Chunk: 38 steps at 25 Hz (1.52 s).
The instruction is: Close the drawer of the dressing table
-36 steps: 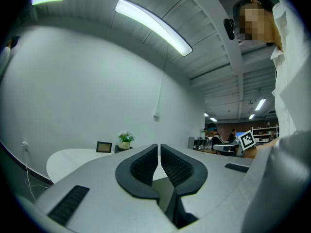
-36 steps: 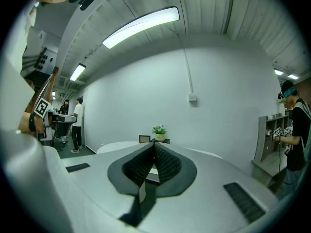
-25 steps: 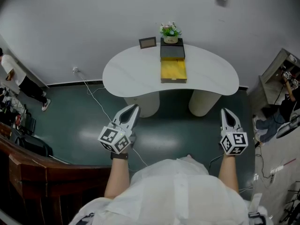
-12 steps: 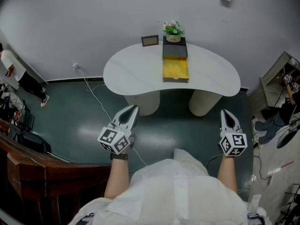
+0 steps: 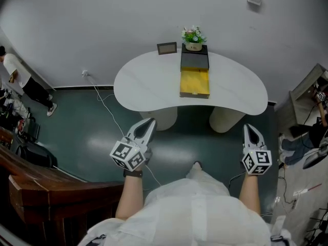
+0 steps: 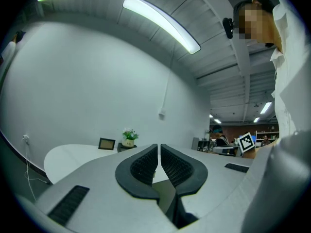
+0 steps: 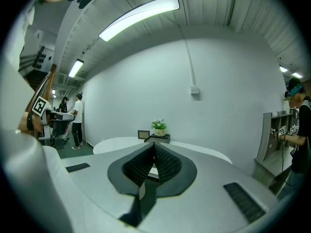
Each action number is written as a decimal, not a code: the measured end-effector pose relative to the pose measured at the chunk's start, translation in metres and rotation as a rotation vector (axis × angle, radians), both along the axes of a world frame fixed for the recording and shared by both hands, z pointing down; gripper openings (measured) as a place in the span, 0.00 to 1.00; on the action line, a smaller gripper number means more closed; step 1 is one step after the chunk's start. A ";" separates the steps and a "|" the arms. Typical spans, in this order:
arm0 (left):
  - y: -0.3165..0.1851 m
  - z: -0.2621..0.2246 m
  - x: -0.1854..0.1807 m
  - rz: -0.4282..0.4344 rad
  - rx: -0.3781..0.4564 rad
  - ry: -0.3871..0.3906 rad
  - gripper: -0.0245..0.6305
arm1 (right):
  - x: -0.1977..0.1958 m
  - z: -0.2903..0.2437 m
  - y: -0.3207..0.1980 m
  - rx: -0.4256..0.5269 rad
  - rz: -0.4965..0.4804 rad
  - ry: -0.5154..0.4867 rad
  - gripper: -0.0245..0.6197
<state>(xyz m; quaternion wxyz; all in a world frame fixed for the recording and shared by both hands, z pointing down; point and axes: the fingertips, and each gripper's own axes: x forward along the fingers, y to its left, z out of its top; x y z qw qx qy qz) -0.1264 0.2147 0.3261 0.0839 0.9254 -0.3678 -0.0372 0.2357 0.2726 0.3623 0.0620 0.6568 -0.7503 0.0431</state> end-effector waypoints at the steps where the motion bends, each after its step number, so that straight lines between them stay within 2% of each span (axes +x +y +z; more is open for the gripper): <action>1: -0.007 0.000 0.003 -0.002 0.002 0.000 0.09 | 0.004 0.001 -0.007 -0.002 -0.003 -0.003 0.05; 10: -0.072 -0.005 0.050 0.007 0.003 -0.015 0.09 | 0.036 0.002 -0.077 -0.009 -0.041 -0.025 0.05; 19: -0.109 -0.017 0.089 0.011 0.039 -0.040 0.09 | 0.067 -0.007 -0.128 0.018 -0.080 -0.035 0.05; 30: -0.146 -0.005 0.095 -0.007 0.022 -0.045 0.09 | 0.072 0.011 -0.164 -0.026 -0.101 -0.035 0.05; 38: -0.204 0.001 0.090 -0.003 0.011 -0.032 0.09 | 0.072 0.011 -0.215 -0.033 -0.077 -0.029 0.05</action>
